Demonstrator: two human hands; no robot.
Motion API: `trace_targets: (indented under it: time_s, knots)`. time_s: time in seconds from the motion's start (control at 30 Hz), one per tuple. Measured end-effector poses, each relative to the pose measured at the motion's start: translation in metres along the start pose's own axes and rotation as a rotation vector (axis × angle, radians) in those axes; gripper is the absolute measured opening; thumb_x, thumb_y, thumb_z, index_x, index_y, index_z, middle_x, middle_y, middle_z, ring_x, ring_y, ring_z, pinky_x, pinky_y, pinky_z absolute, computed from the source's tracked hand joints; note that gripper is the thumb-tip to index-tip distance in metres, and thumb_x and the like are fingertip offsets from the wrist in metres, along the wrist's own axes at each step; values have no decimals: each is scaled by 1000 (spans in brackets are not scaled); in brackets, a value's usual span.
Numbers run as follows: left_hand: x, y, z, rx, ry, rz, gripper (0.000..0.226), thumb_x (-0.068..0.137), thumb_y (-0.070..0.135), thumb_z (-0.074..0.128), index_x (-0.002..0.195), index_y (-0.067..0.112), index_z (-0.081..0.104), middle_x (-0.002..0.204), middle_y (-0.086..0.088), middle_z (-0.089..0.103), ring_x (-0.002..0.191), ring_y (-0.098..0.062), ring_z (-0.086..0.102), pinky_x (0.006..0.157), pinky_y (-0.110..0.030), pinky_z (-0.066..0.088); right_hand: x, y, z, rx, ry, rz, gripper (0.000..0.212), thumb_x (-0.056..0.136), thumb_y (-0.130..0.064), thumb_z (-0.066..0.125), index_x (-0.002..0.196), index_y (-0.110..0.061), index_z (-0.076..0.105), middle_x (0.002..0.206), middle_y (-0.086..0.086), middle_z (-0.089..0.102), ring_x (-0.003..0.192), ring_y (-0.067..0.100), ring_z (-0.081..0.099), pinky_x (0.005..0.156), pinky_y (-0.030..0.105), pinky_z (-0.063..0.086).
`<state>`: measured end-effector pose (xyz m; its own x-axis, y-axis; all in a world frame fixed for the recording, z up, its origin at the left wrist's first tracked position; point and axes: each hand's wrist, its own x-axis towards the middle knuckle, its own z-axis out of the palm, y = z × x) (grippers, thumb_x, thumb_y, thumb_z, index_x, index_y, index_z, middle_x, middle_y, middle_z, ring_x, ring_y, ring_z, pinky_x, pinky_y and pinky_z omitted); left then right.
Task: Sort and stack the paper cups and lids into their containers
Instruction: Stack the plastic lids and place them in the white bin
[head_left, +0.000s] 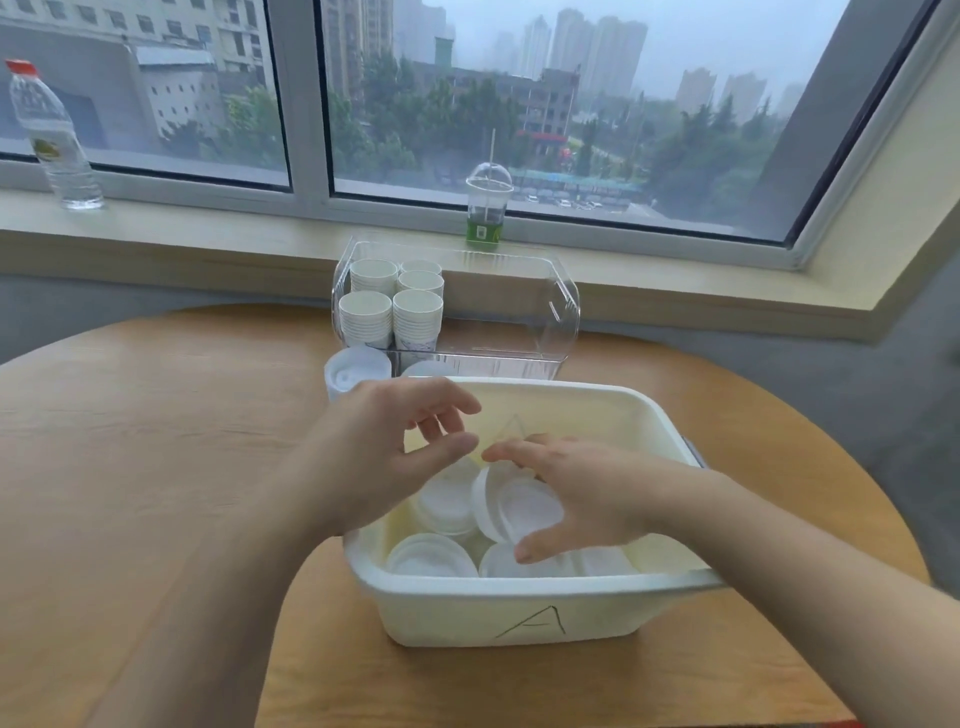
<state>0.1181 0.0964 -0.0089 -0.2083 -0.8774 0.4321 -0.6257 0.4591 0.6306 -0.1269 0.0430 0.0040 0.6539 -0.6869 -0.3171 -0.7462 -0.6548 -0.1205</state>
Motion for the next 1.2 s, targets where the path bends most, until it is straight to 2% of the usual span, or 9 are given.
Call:
trace_targets:
  time_s: [0.17,0.37,0.5,0.6,0.73,0.9,0.97,1.1,1.2]
  knots:
    - [-2,-1,4,-62,28,-17,19,93,33,79,110,38,73,94,20,73,92,-9,70,85,-37,55,7,-4,6,0,-16,25,103,81,-76,69,161,-45,13,157,-10,39,140,18,45,115,35,38]
    - [-11,2,1,-77,115,12,16,91,32,78,106,34,75,91,21,72,92,-10,68,83,-16,47,11,-5,10,28,2,38,87,86,-70,69,156,-41,27,152,-8,45,134,18,49,112,36,40]
    - [-11,3,1,-54,135,7,29,85,39,81,113,41,73,101,24,72,96,-6,69,82,-11,45,1,-8,-4,260,137,54,83,79,-68,78,149,-50,37,143,-19,50,119,6,56,101,28,48]
    - [-13,6,-3,-40,91,23,55,80,45,86,131,46,64,118,26,68,107,-4,67,88,-17,48,-8,-16,-16,576,253,34,76,78,-58,84,144,-51,47,134,-25,57,114,-1,62,95,22,54]
    - [-13,10,-6,-56,-37,59,77,75,49,91,142,51,54,134,27,59,122,-4,60,96,-25,48,-11,-29,-21,890,273,-69,64,85,-38,85,141,-37,56,130,-17,68,117,2,67,96,26,56]
    - [-13,11,-6,-60,-3,84,74,72,52,91,138,48,58,133,28,58,122,-2,58,93,-20,46,-5,-41,-23,934,273,-99,58,89,-36,80,142,-28,59,135,-5,69,126,14,66,107,42,54]
    - [-13,10,-6,-73,6,88,74,71,54,90,137,47,59,133,27,58,120,-2,59,93,-19,47,-6,-44,-24,954,281,-114,52,92,-33,79,141,-26,61,132,-7,71,124,13,67,106,39,55]
    - [-13,10,-5,-81,6,106,74,69,58,89,136,46,60,133,26,58,120,-5,59,89,-19,51,-6,-50,-26,980,353,-114,48,89,-37,76,135,-28,65,125,-14,74,117,3,68,95,23,56]
    - [-12,10,-4,-83,41,95,70,71,55,88,135,45,60,131,26,60,118,-8,60,84,-25,55,-3,-53,-26,996,417,-93,45,88,-42,78,128,-28,68,115,-6,77,107,9,73,89,28,60]
